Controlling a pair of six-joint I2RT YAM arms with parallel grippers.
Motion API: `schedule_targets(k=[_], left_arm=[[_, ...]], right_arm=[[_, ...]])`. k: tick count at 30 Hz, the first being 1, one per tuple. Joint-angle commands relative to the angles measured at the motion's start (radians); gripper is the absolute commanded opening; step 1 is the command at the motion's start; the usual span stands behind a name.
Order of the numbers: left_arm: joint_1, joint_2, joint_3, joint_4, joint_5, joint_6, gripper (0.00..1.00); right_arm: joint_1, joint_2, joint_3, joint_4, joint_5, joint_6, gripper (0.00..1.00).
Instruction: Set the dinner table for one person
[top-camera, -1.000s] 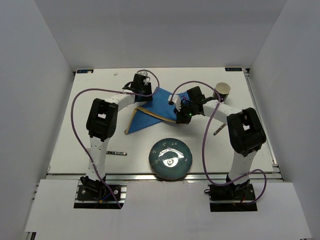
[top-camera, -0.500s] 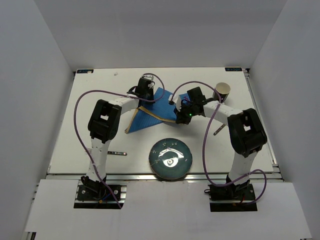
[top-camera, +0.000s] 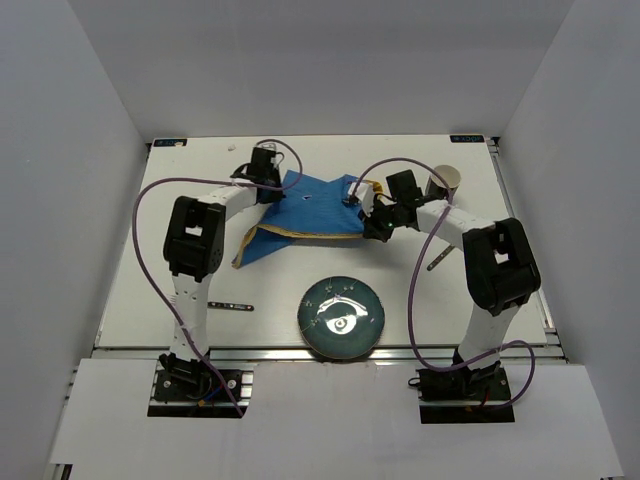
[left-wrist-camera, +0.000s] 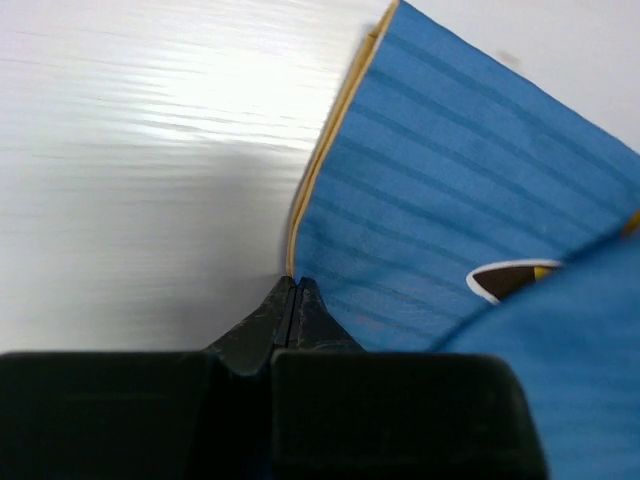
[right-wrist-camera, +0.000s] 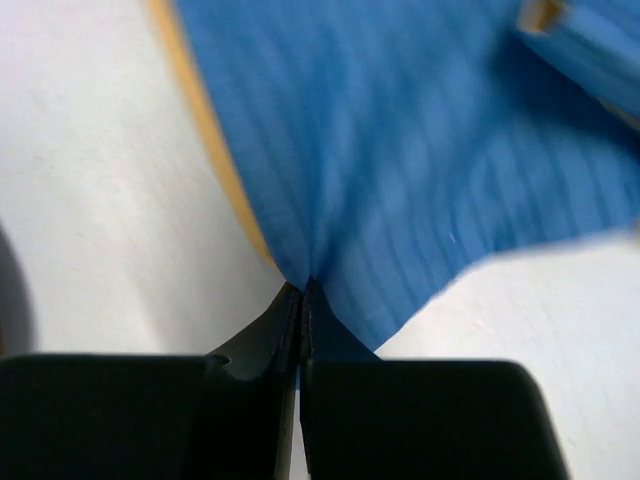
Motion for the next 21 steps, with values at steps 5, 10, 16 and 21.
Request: schedule_targets(k=[5,10,16,21], left_arm=[[0.141,-0.126,-0.046,-0.044,-0.079,-0.001,0.00],[0.173,-0.152,-0.068,-0.040,-0.090,-0.001,0.00],[0.207,-0.180,-0.097,-0.043,-0.095,-0.002,0.00],[0.224,-0.192,-0.118,-0.044,-0.108,-0.007,0.00]], right_arm=[[-0.070,-0.007,0.085,0.005,0.055,-0.059,0.00],[-0.096,-0.002,0.076,-0.004,0.084,-0.087,0.00],[-0.120,-0.021,0.036,-0.015,0.128,-0.082,0.00],[-0.139,-0.061,-0.018,-0.024,0.161,-0.065,0.00]])
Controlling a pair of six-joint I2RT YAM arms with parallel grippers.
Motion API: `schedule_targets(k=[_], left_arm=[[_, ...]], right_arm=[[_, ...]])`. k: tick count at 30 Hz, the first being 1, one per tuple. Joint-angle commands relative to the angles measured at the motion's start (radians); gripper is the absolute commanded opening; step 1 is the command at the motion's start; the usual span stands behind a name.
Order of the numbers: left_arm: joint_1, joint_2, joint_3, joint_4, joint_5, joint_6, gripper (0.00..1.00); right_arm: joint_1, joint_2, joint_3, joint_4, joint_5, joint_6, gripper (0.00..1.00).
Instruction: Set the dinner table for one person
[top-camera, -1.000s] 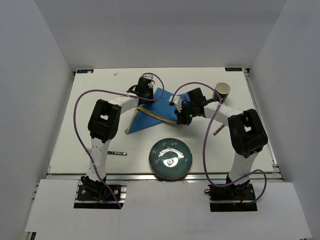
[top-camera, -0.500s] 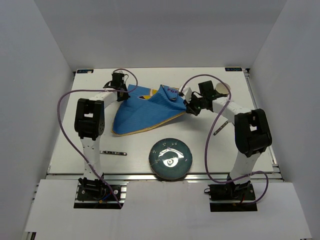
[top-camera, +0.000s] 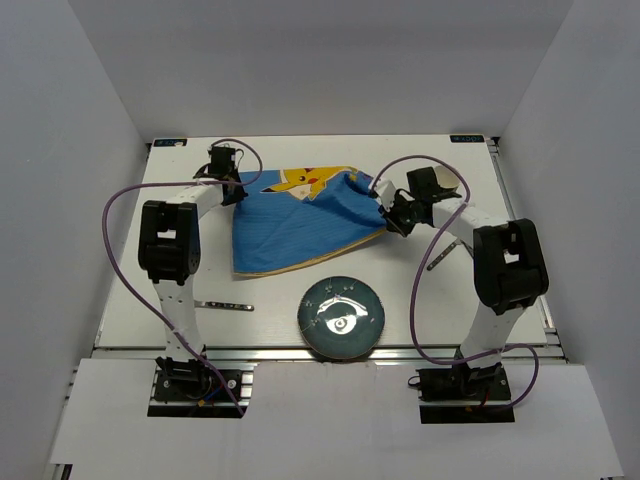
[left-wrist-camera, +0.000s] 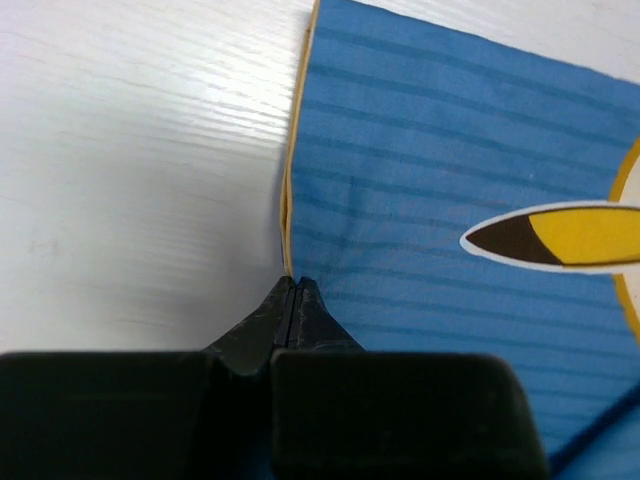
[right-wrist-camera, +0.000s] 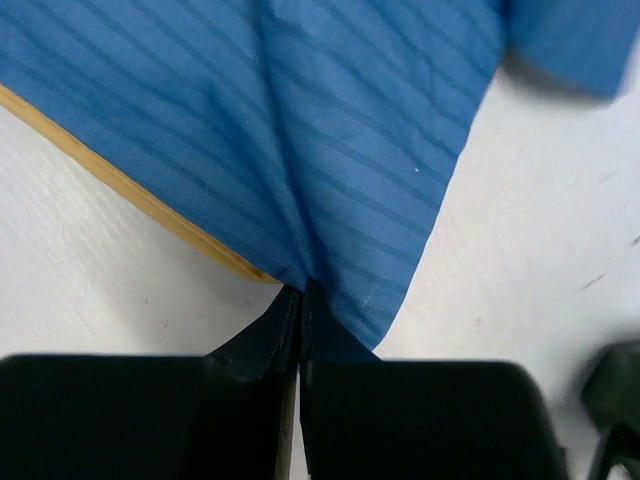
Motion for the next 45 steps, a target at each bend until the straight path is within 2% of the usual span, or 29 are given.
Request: schedule_targets(k=[1,13,25,45], left_arm=[[0.025,-0.089,-0.014,-0.003,-0.033,-0.002,0.00],[0.028,-0.048,0.049,0.015,0.023,-0.031,0.00],[-0.011,0.052,0.119,0.072,0.188,-0.106,0.00],[-0.028,0.033,0.123,0.049,0.143,-0.100,0.00]], right_arm=[[-0.023,-0.069,-0.044,-0.020,0.037,0.002,0.00],[-0.031,-0.198,-0.164,-0.021,0.041,0.074,0.00],[-0.031,-0.236,-0.250,-0.007,0.043,0.127,0.00],[-0.043,-0.278,-0.299,0.002,0.046,0.166,0.00]])
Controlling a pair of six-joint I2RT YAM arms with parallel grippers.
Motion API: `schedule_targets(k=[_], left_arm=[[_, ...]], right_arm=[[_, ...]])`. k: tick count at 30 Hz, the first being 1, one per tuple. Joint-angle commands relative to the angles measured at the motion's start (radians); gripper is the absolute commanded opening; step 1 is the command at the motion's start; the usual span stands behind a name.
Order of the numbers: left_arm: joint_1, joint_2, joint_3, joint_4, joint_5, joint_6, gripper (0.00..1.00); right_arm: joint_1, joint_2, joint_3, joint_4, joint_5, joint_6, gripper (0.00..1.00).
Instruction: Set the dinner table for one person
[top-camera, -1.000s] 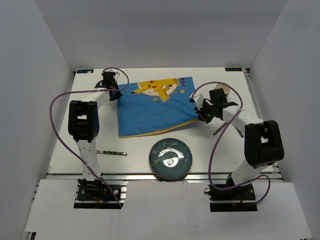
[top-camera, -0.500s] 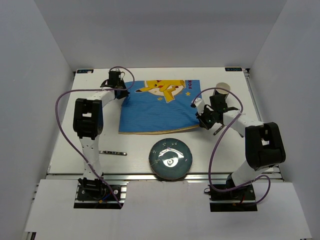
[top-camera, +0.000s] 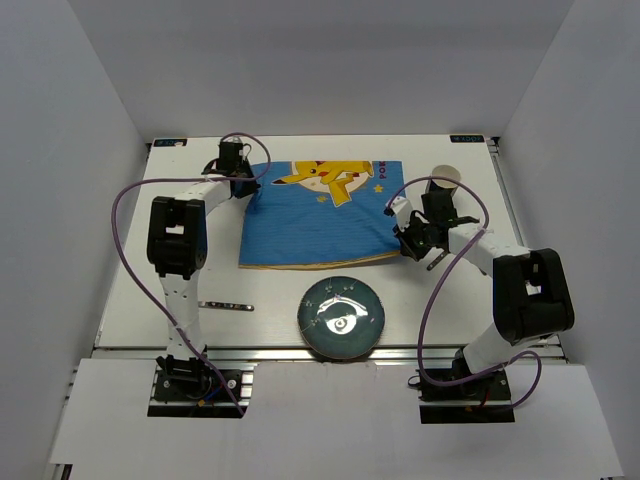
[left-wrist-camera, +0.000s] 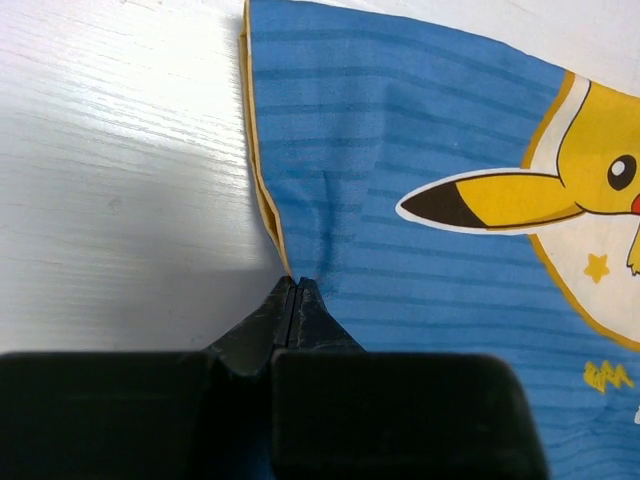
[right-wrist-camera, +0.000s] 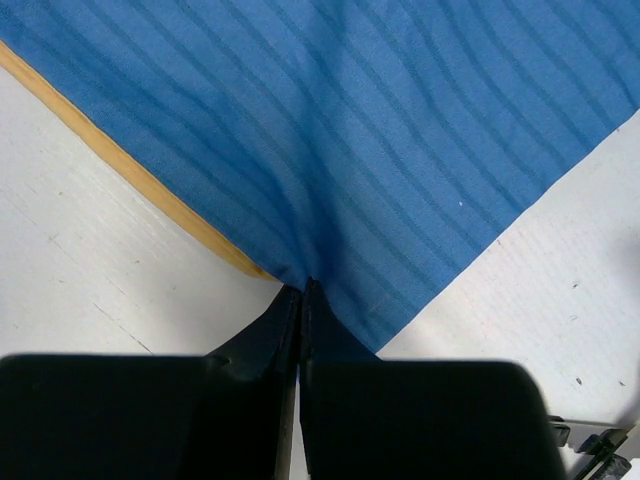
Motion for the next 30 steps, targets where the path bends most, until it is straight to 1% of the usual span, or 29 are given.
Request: schedule_targets(k=[1,4,6,7,8,10,11,13,14,15,16,18,19,20,21,22,23,24,25,26,27,28,29,30], left_arm=[[0.003,-0.049,0.029,-0.006,-0.031,-0.001,0.00],[0.009,-0.064,0.054,-0.015,-0.038,-0.001,0.00],[0.009,-0.077,0.067,-0.018,-0.034,-0.004,0.00],[0.009,-0.087,0.077,-0.021,-0.032,-0.005,0.04],[0.009,-0.097,0.078,-0.026,-0.031,-0.010,0.18],[0.009,-0.124,0.077,-0.032,-0.034,-0.014,0.32],[0.009,-0.135,0.075,-0.041,-0.038,-0.014,0.49],[0.009,-0.175,0.064,-0.044,-0.049,-0.014,0.54],[0.009,-0.189,0.057,-0.049,-0.055,-0.008,0.56],[0.009,-0.204,0.054,-0.052,-0.061,-0.007,0.61],[0.009,-0.219,0.049,-0.055,-0.077,-0.004,0.62],[0.009,-0.264,0.046,-0.072,-0.094,0.007,0.64],[0.009,-0.281,0.043,-0.087,-0.112,0.010,0.66],[0.010,-0.317,0.034,-0.096,-0.120,0.018,0.66],[0.012,-0.339,0.025,-0.104,-0.127,0.021,0.66],[0.016,-0.363,0.011,-0.119,-0.140,0.022,0.62],[0.022,-0.424,-0.033,-0.124,-0.138,0.019,0.53],[0.029,-0.461,-0.063,-0.127,-0.135,0.012,0.37],[0.044,-0.553,-0.136,-0.129,-0.126,-0.007,0.09],[0.053,-0.554,-0.137,-0.121,-0.121,-0.014,0.00],[0.061,-0.659,-0.231,-0.110,-0.118,-0.025,0.00],[0.076,-0.716,-0.282,-0.085,-0.112,-0.046,0.00],[0.082,-0.768,-0.328,-0.075,-0.101,-0.056,0.00],[0.087,-0.863,-0.409,-0.071,-0.079,-0.063,0.00]], right_arm=[[-0.005,-0.040,-0.003,0.007,-0.011,0.017,0.00],[-0.006,-0.044,-0.006,-0.002,-0.017,0.018,0.02],[-0.005,-0.050,-0.011,-0.009,-0.023,0.017,0.08],[-0.006,-0.055,-0.012,-0.009,-0.027,0.018,0.12],[-0.005,-0.063,-0.014,-0.009,-0.030,0.020,0.22],[-0.005,-0.070,-0.008,-0.010,-0.033,0.021,0.28],[-0.005,-0.073,-0.006,-0.015,-0.031,0.021,0.33],[-0.005,-0.078,0.008,-0.024,-0.030,0.020,0.37],[-0.006,-0.081,0.012,-0.034,-0.030,0.015,0.45],[-0.005,-0.086,0.015,-0.041,-0.030,0.012,0.48],[-0.006,-0.090,0.026,-0.044,-0.030,0.012,0.50],[-0.005,-0.115,0.041,-0.051,-0.028,0.020,0.57],[-0.008,-0.133,0.060,-0.053,-0.030,0.029,0.57],[-0.011,-0.139,0.075,-0.047,-0.028,0.079,0.58],[-0.024,-0.147,0.092,-0.039,-0.022,0.125,0.58],[-0.032,-0.158,0.133,-0.033,0.013,0.182,0.57],[-0.041,-0.161,0.155,-0.030,0.032,0.237,0.56],[-0.061,-0.164,0.176,-0.039,0.047,0.341,0.55],[-0.074,-0.170,0.216,-0.048,0.070,0.389,0.50],[-0.084,-0.175,0.228,-0.059,0.076,0.429,0.47],[-0.103,-0.182,0.236,-0.065,0.084,0.467,0.42],[-0.112,-0.205,0.241,-0.079,0.082,0.521,0.25],[-0.120,-0.218,0.239,-0.081,0.085,0.544,0.17],[-0.132,-0.233,0.235,-0.075,0.093,0.569,0.10]])
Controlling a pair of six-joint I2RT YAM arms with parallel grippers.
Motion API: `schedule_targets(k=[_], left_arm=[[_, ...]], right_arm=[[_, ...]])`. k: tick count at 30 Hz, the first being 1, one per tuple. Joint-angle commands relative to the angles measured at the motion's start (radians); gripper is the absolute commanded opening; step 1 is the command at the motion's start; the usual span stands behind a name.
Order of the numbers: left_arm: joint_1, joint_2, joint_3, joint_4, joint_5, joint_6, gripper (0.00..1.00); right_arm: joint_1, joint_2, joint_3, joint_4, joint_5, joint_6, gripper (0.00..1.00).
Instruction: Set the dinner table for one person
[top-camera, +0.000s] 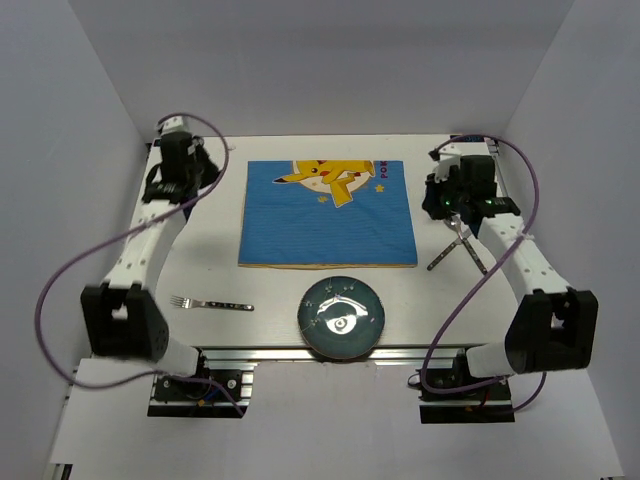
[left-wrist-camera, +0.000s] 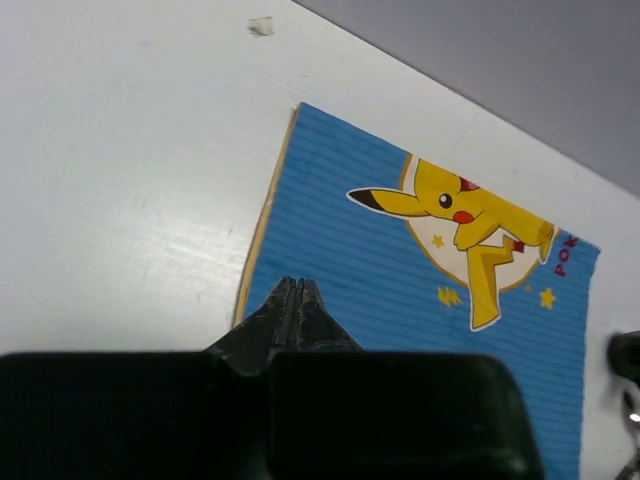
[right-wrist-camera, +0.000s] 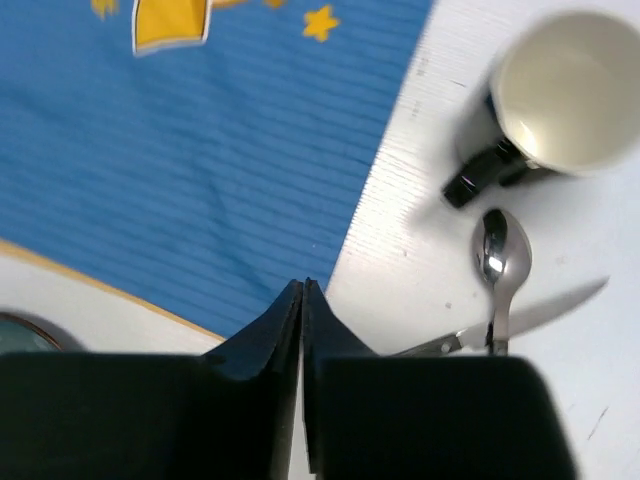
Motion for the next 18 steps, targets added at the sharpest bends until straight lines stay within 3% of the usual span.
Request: schedule_targets(k=[1,2,3,5,6,7,10,15,18], left_arm=[[0.029,-0.223,-0.155,-0.002,0.032,-0.054,0.05],[0.029,-0.258,-0.185,-0.012,0.041,-0.061,0.27],[0.029,-0.291,-0.212,-0.025,0.061,-0.068,0.39],[0.029,-0.373,-0.286,-0.072,0.075,-0.091,0.60],[0.029,-0.400,-0.335,-0.098,0.086,-0.096,0.63],[0.029,-0.451,-0.361,-0.105,0.087,-0.108,0.66],[0.029,-0.551,-0.454,-0.121,0.089,-0.133,0.74],[0.029,-0.667,-0.533,-0.126,0.087,-0.182,0.90],[0.029,-0.690,-0.525,-0.135,0.081,-0.185,0.91]], right_arm=[[-0.035,-0.080,0.023,-0.007,0.041,0.224,0.04],[-0.040,-0.089,0.020,-0.002,0.062,0.246,0.04],[-0.056,-0.098,0.018,-0.002,0.074,0.266,0.06],[-0.064,-0.100,0.024,-0.010,0.127,0.309,0.25],[-0.069,-0.094,0.032,-0.011,0.146,0.318,0.33],[-0.069,-0.086,0.032,-0.011,0.186,0.321,0.51],[-0.073,-0.042,0.043,-0.016,0.280,0.334,0.70],[-0.080,0.049,0.040,0.019,0.308,0.373,0.74],[-0.080,0.121,0.070,0.038,0.329,0.390,0.73]])
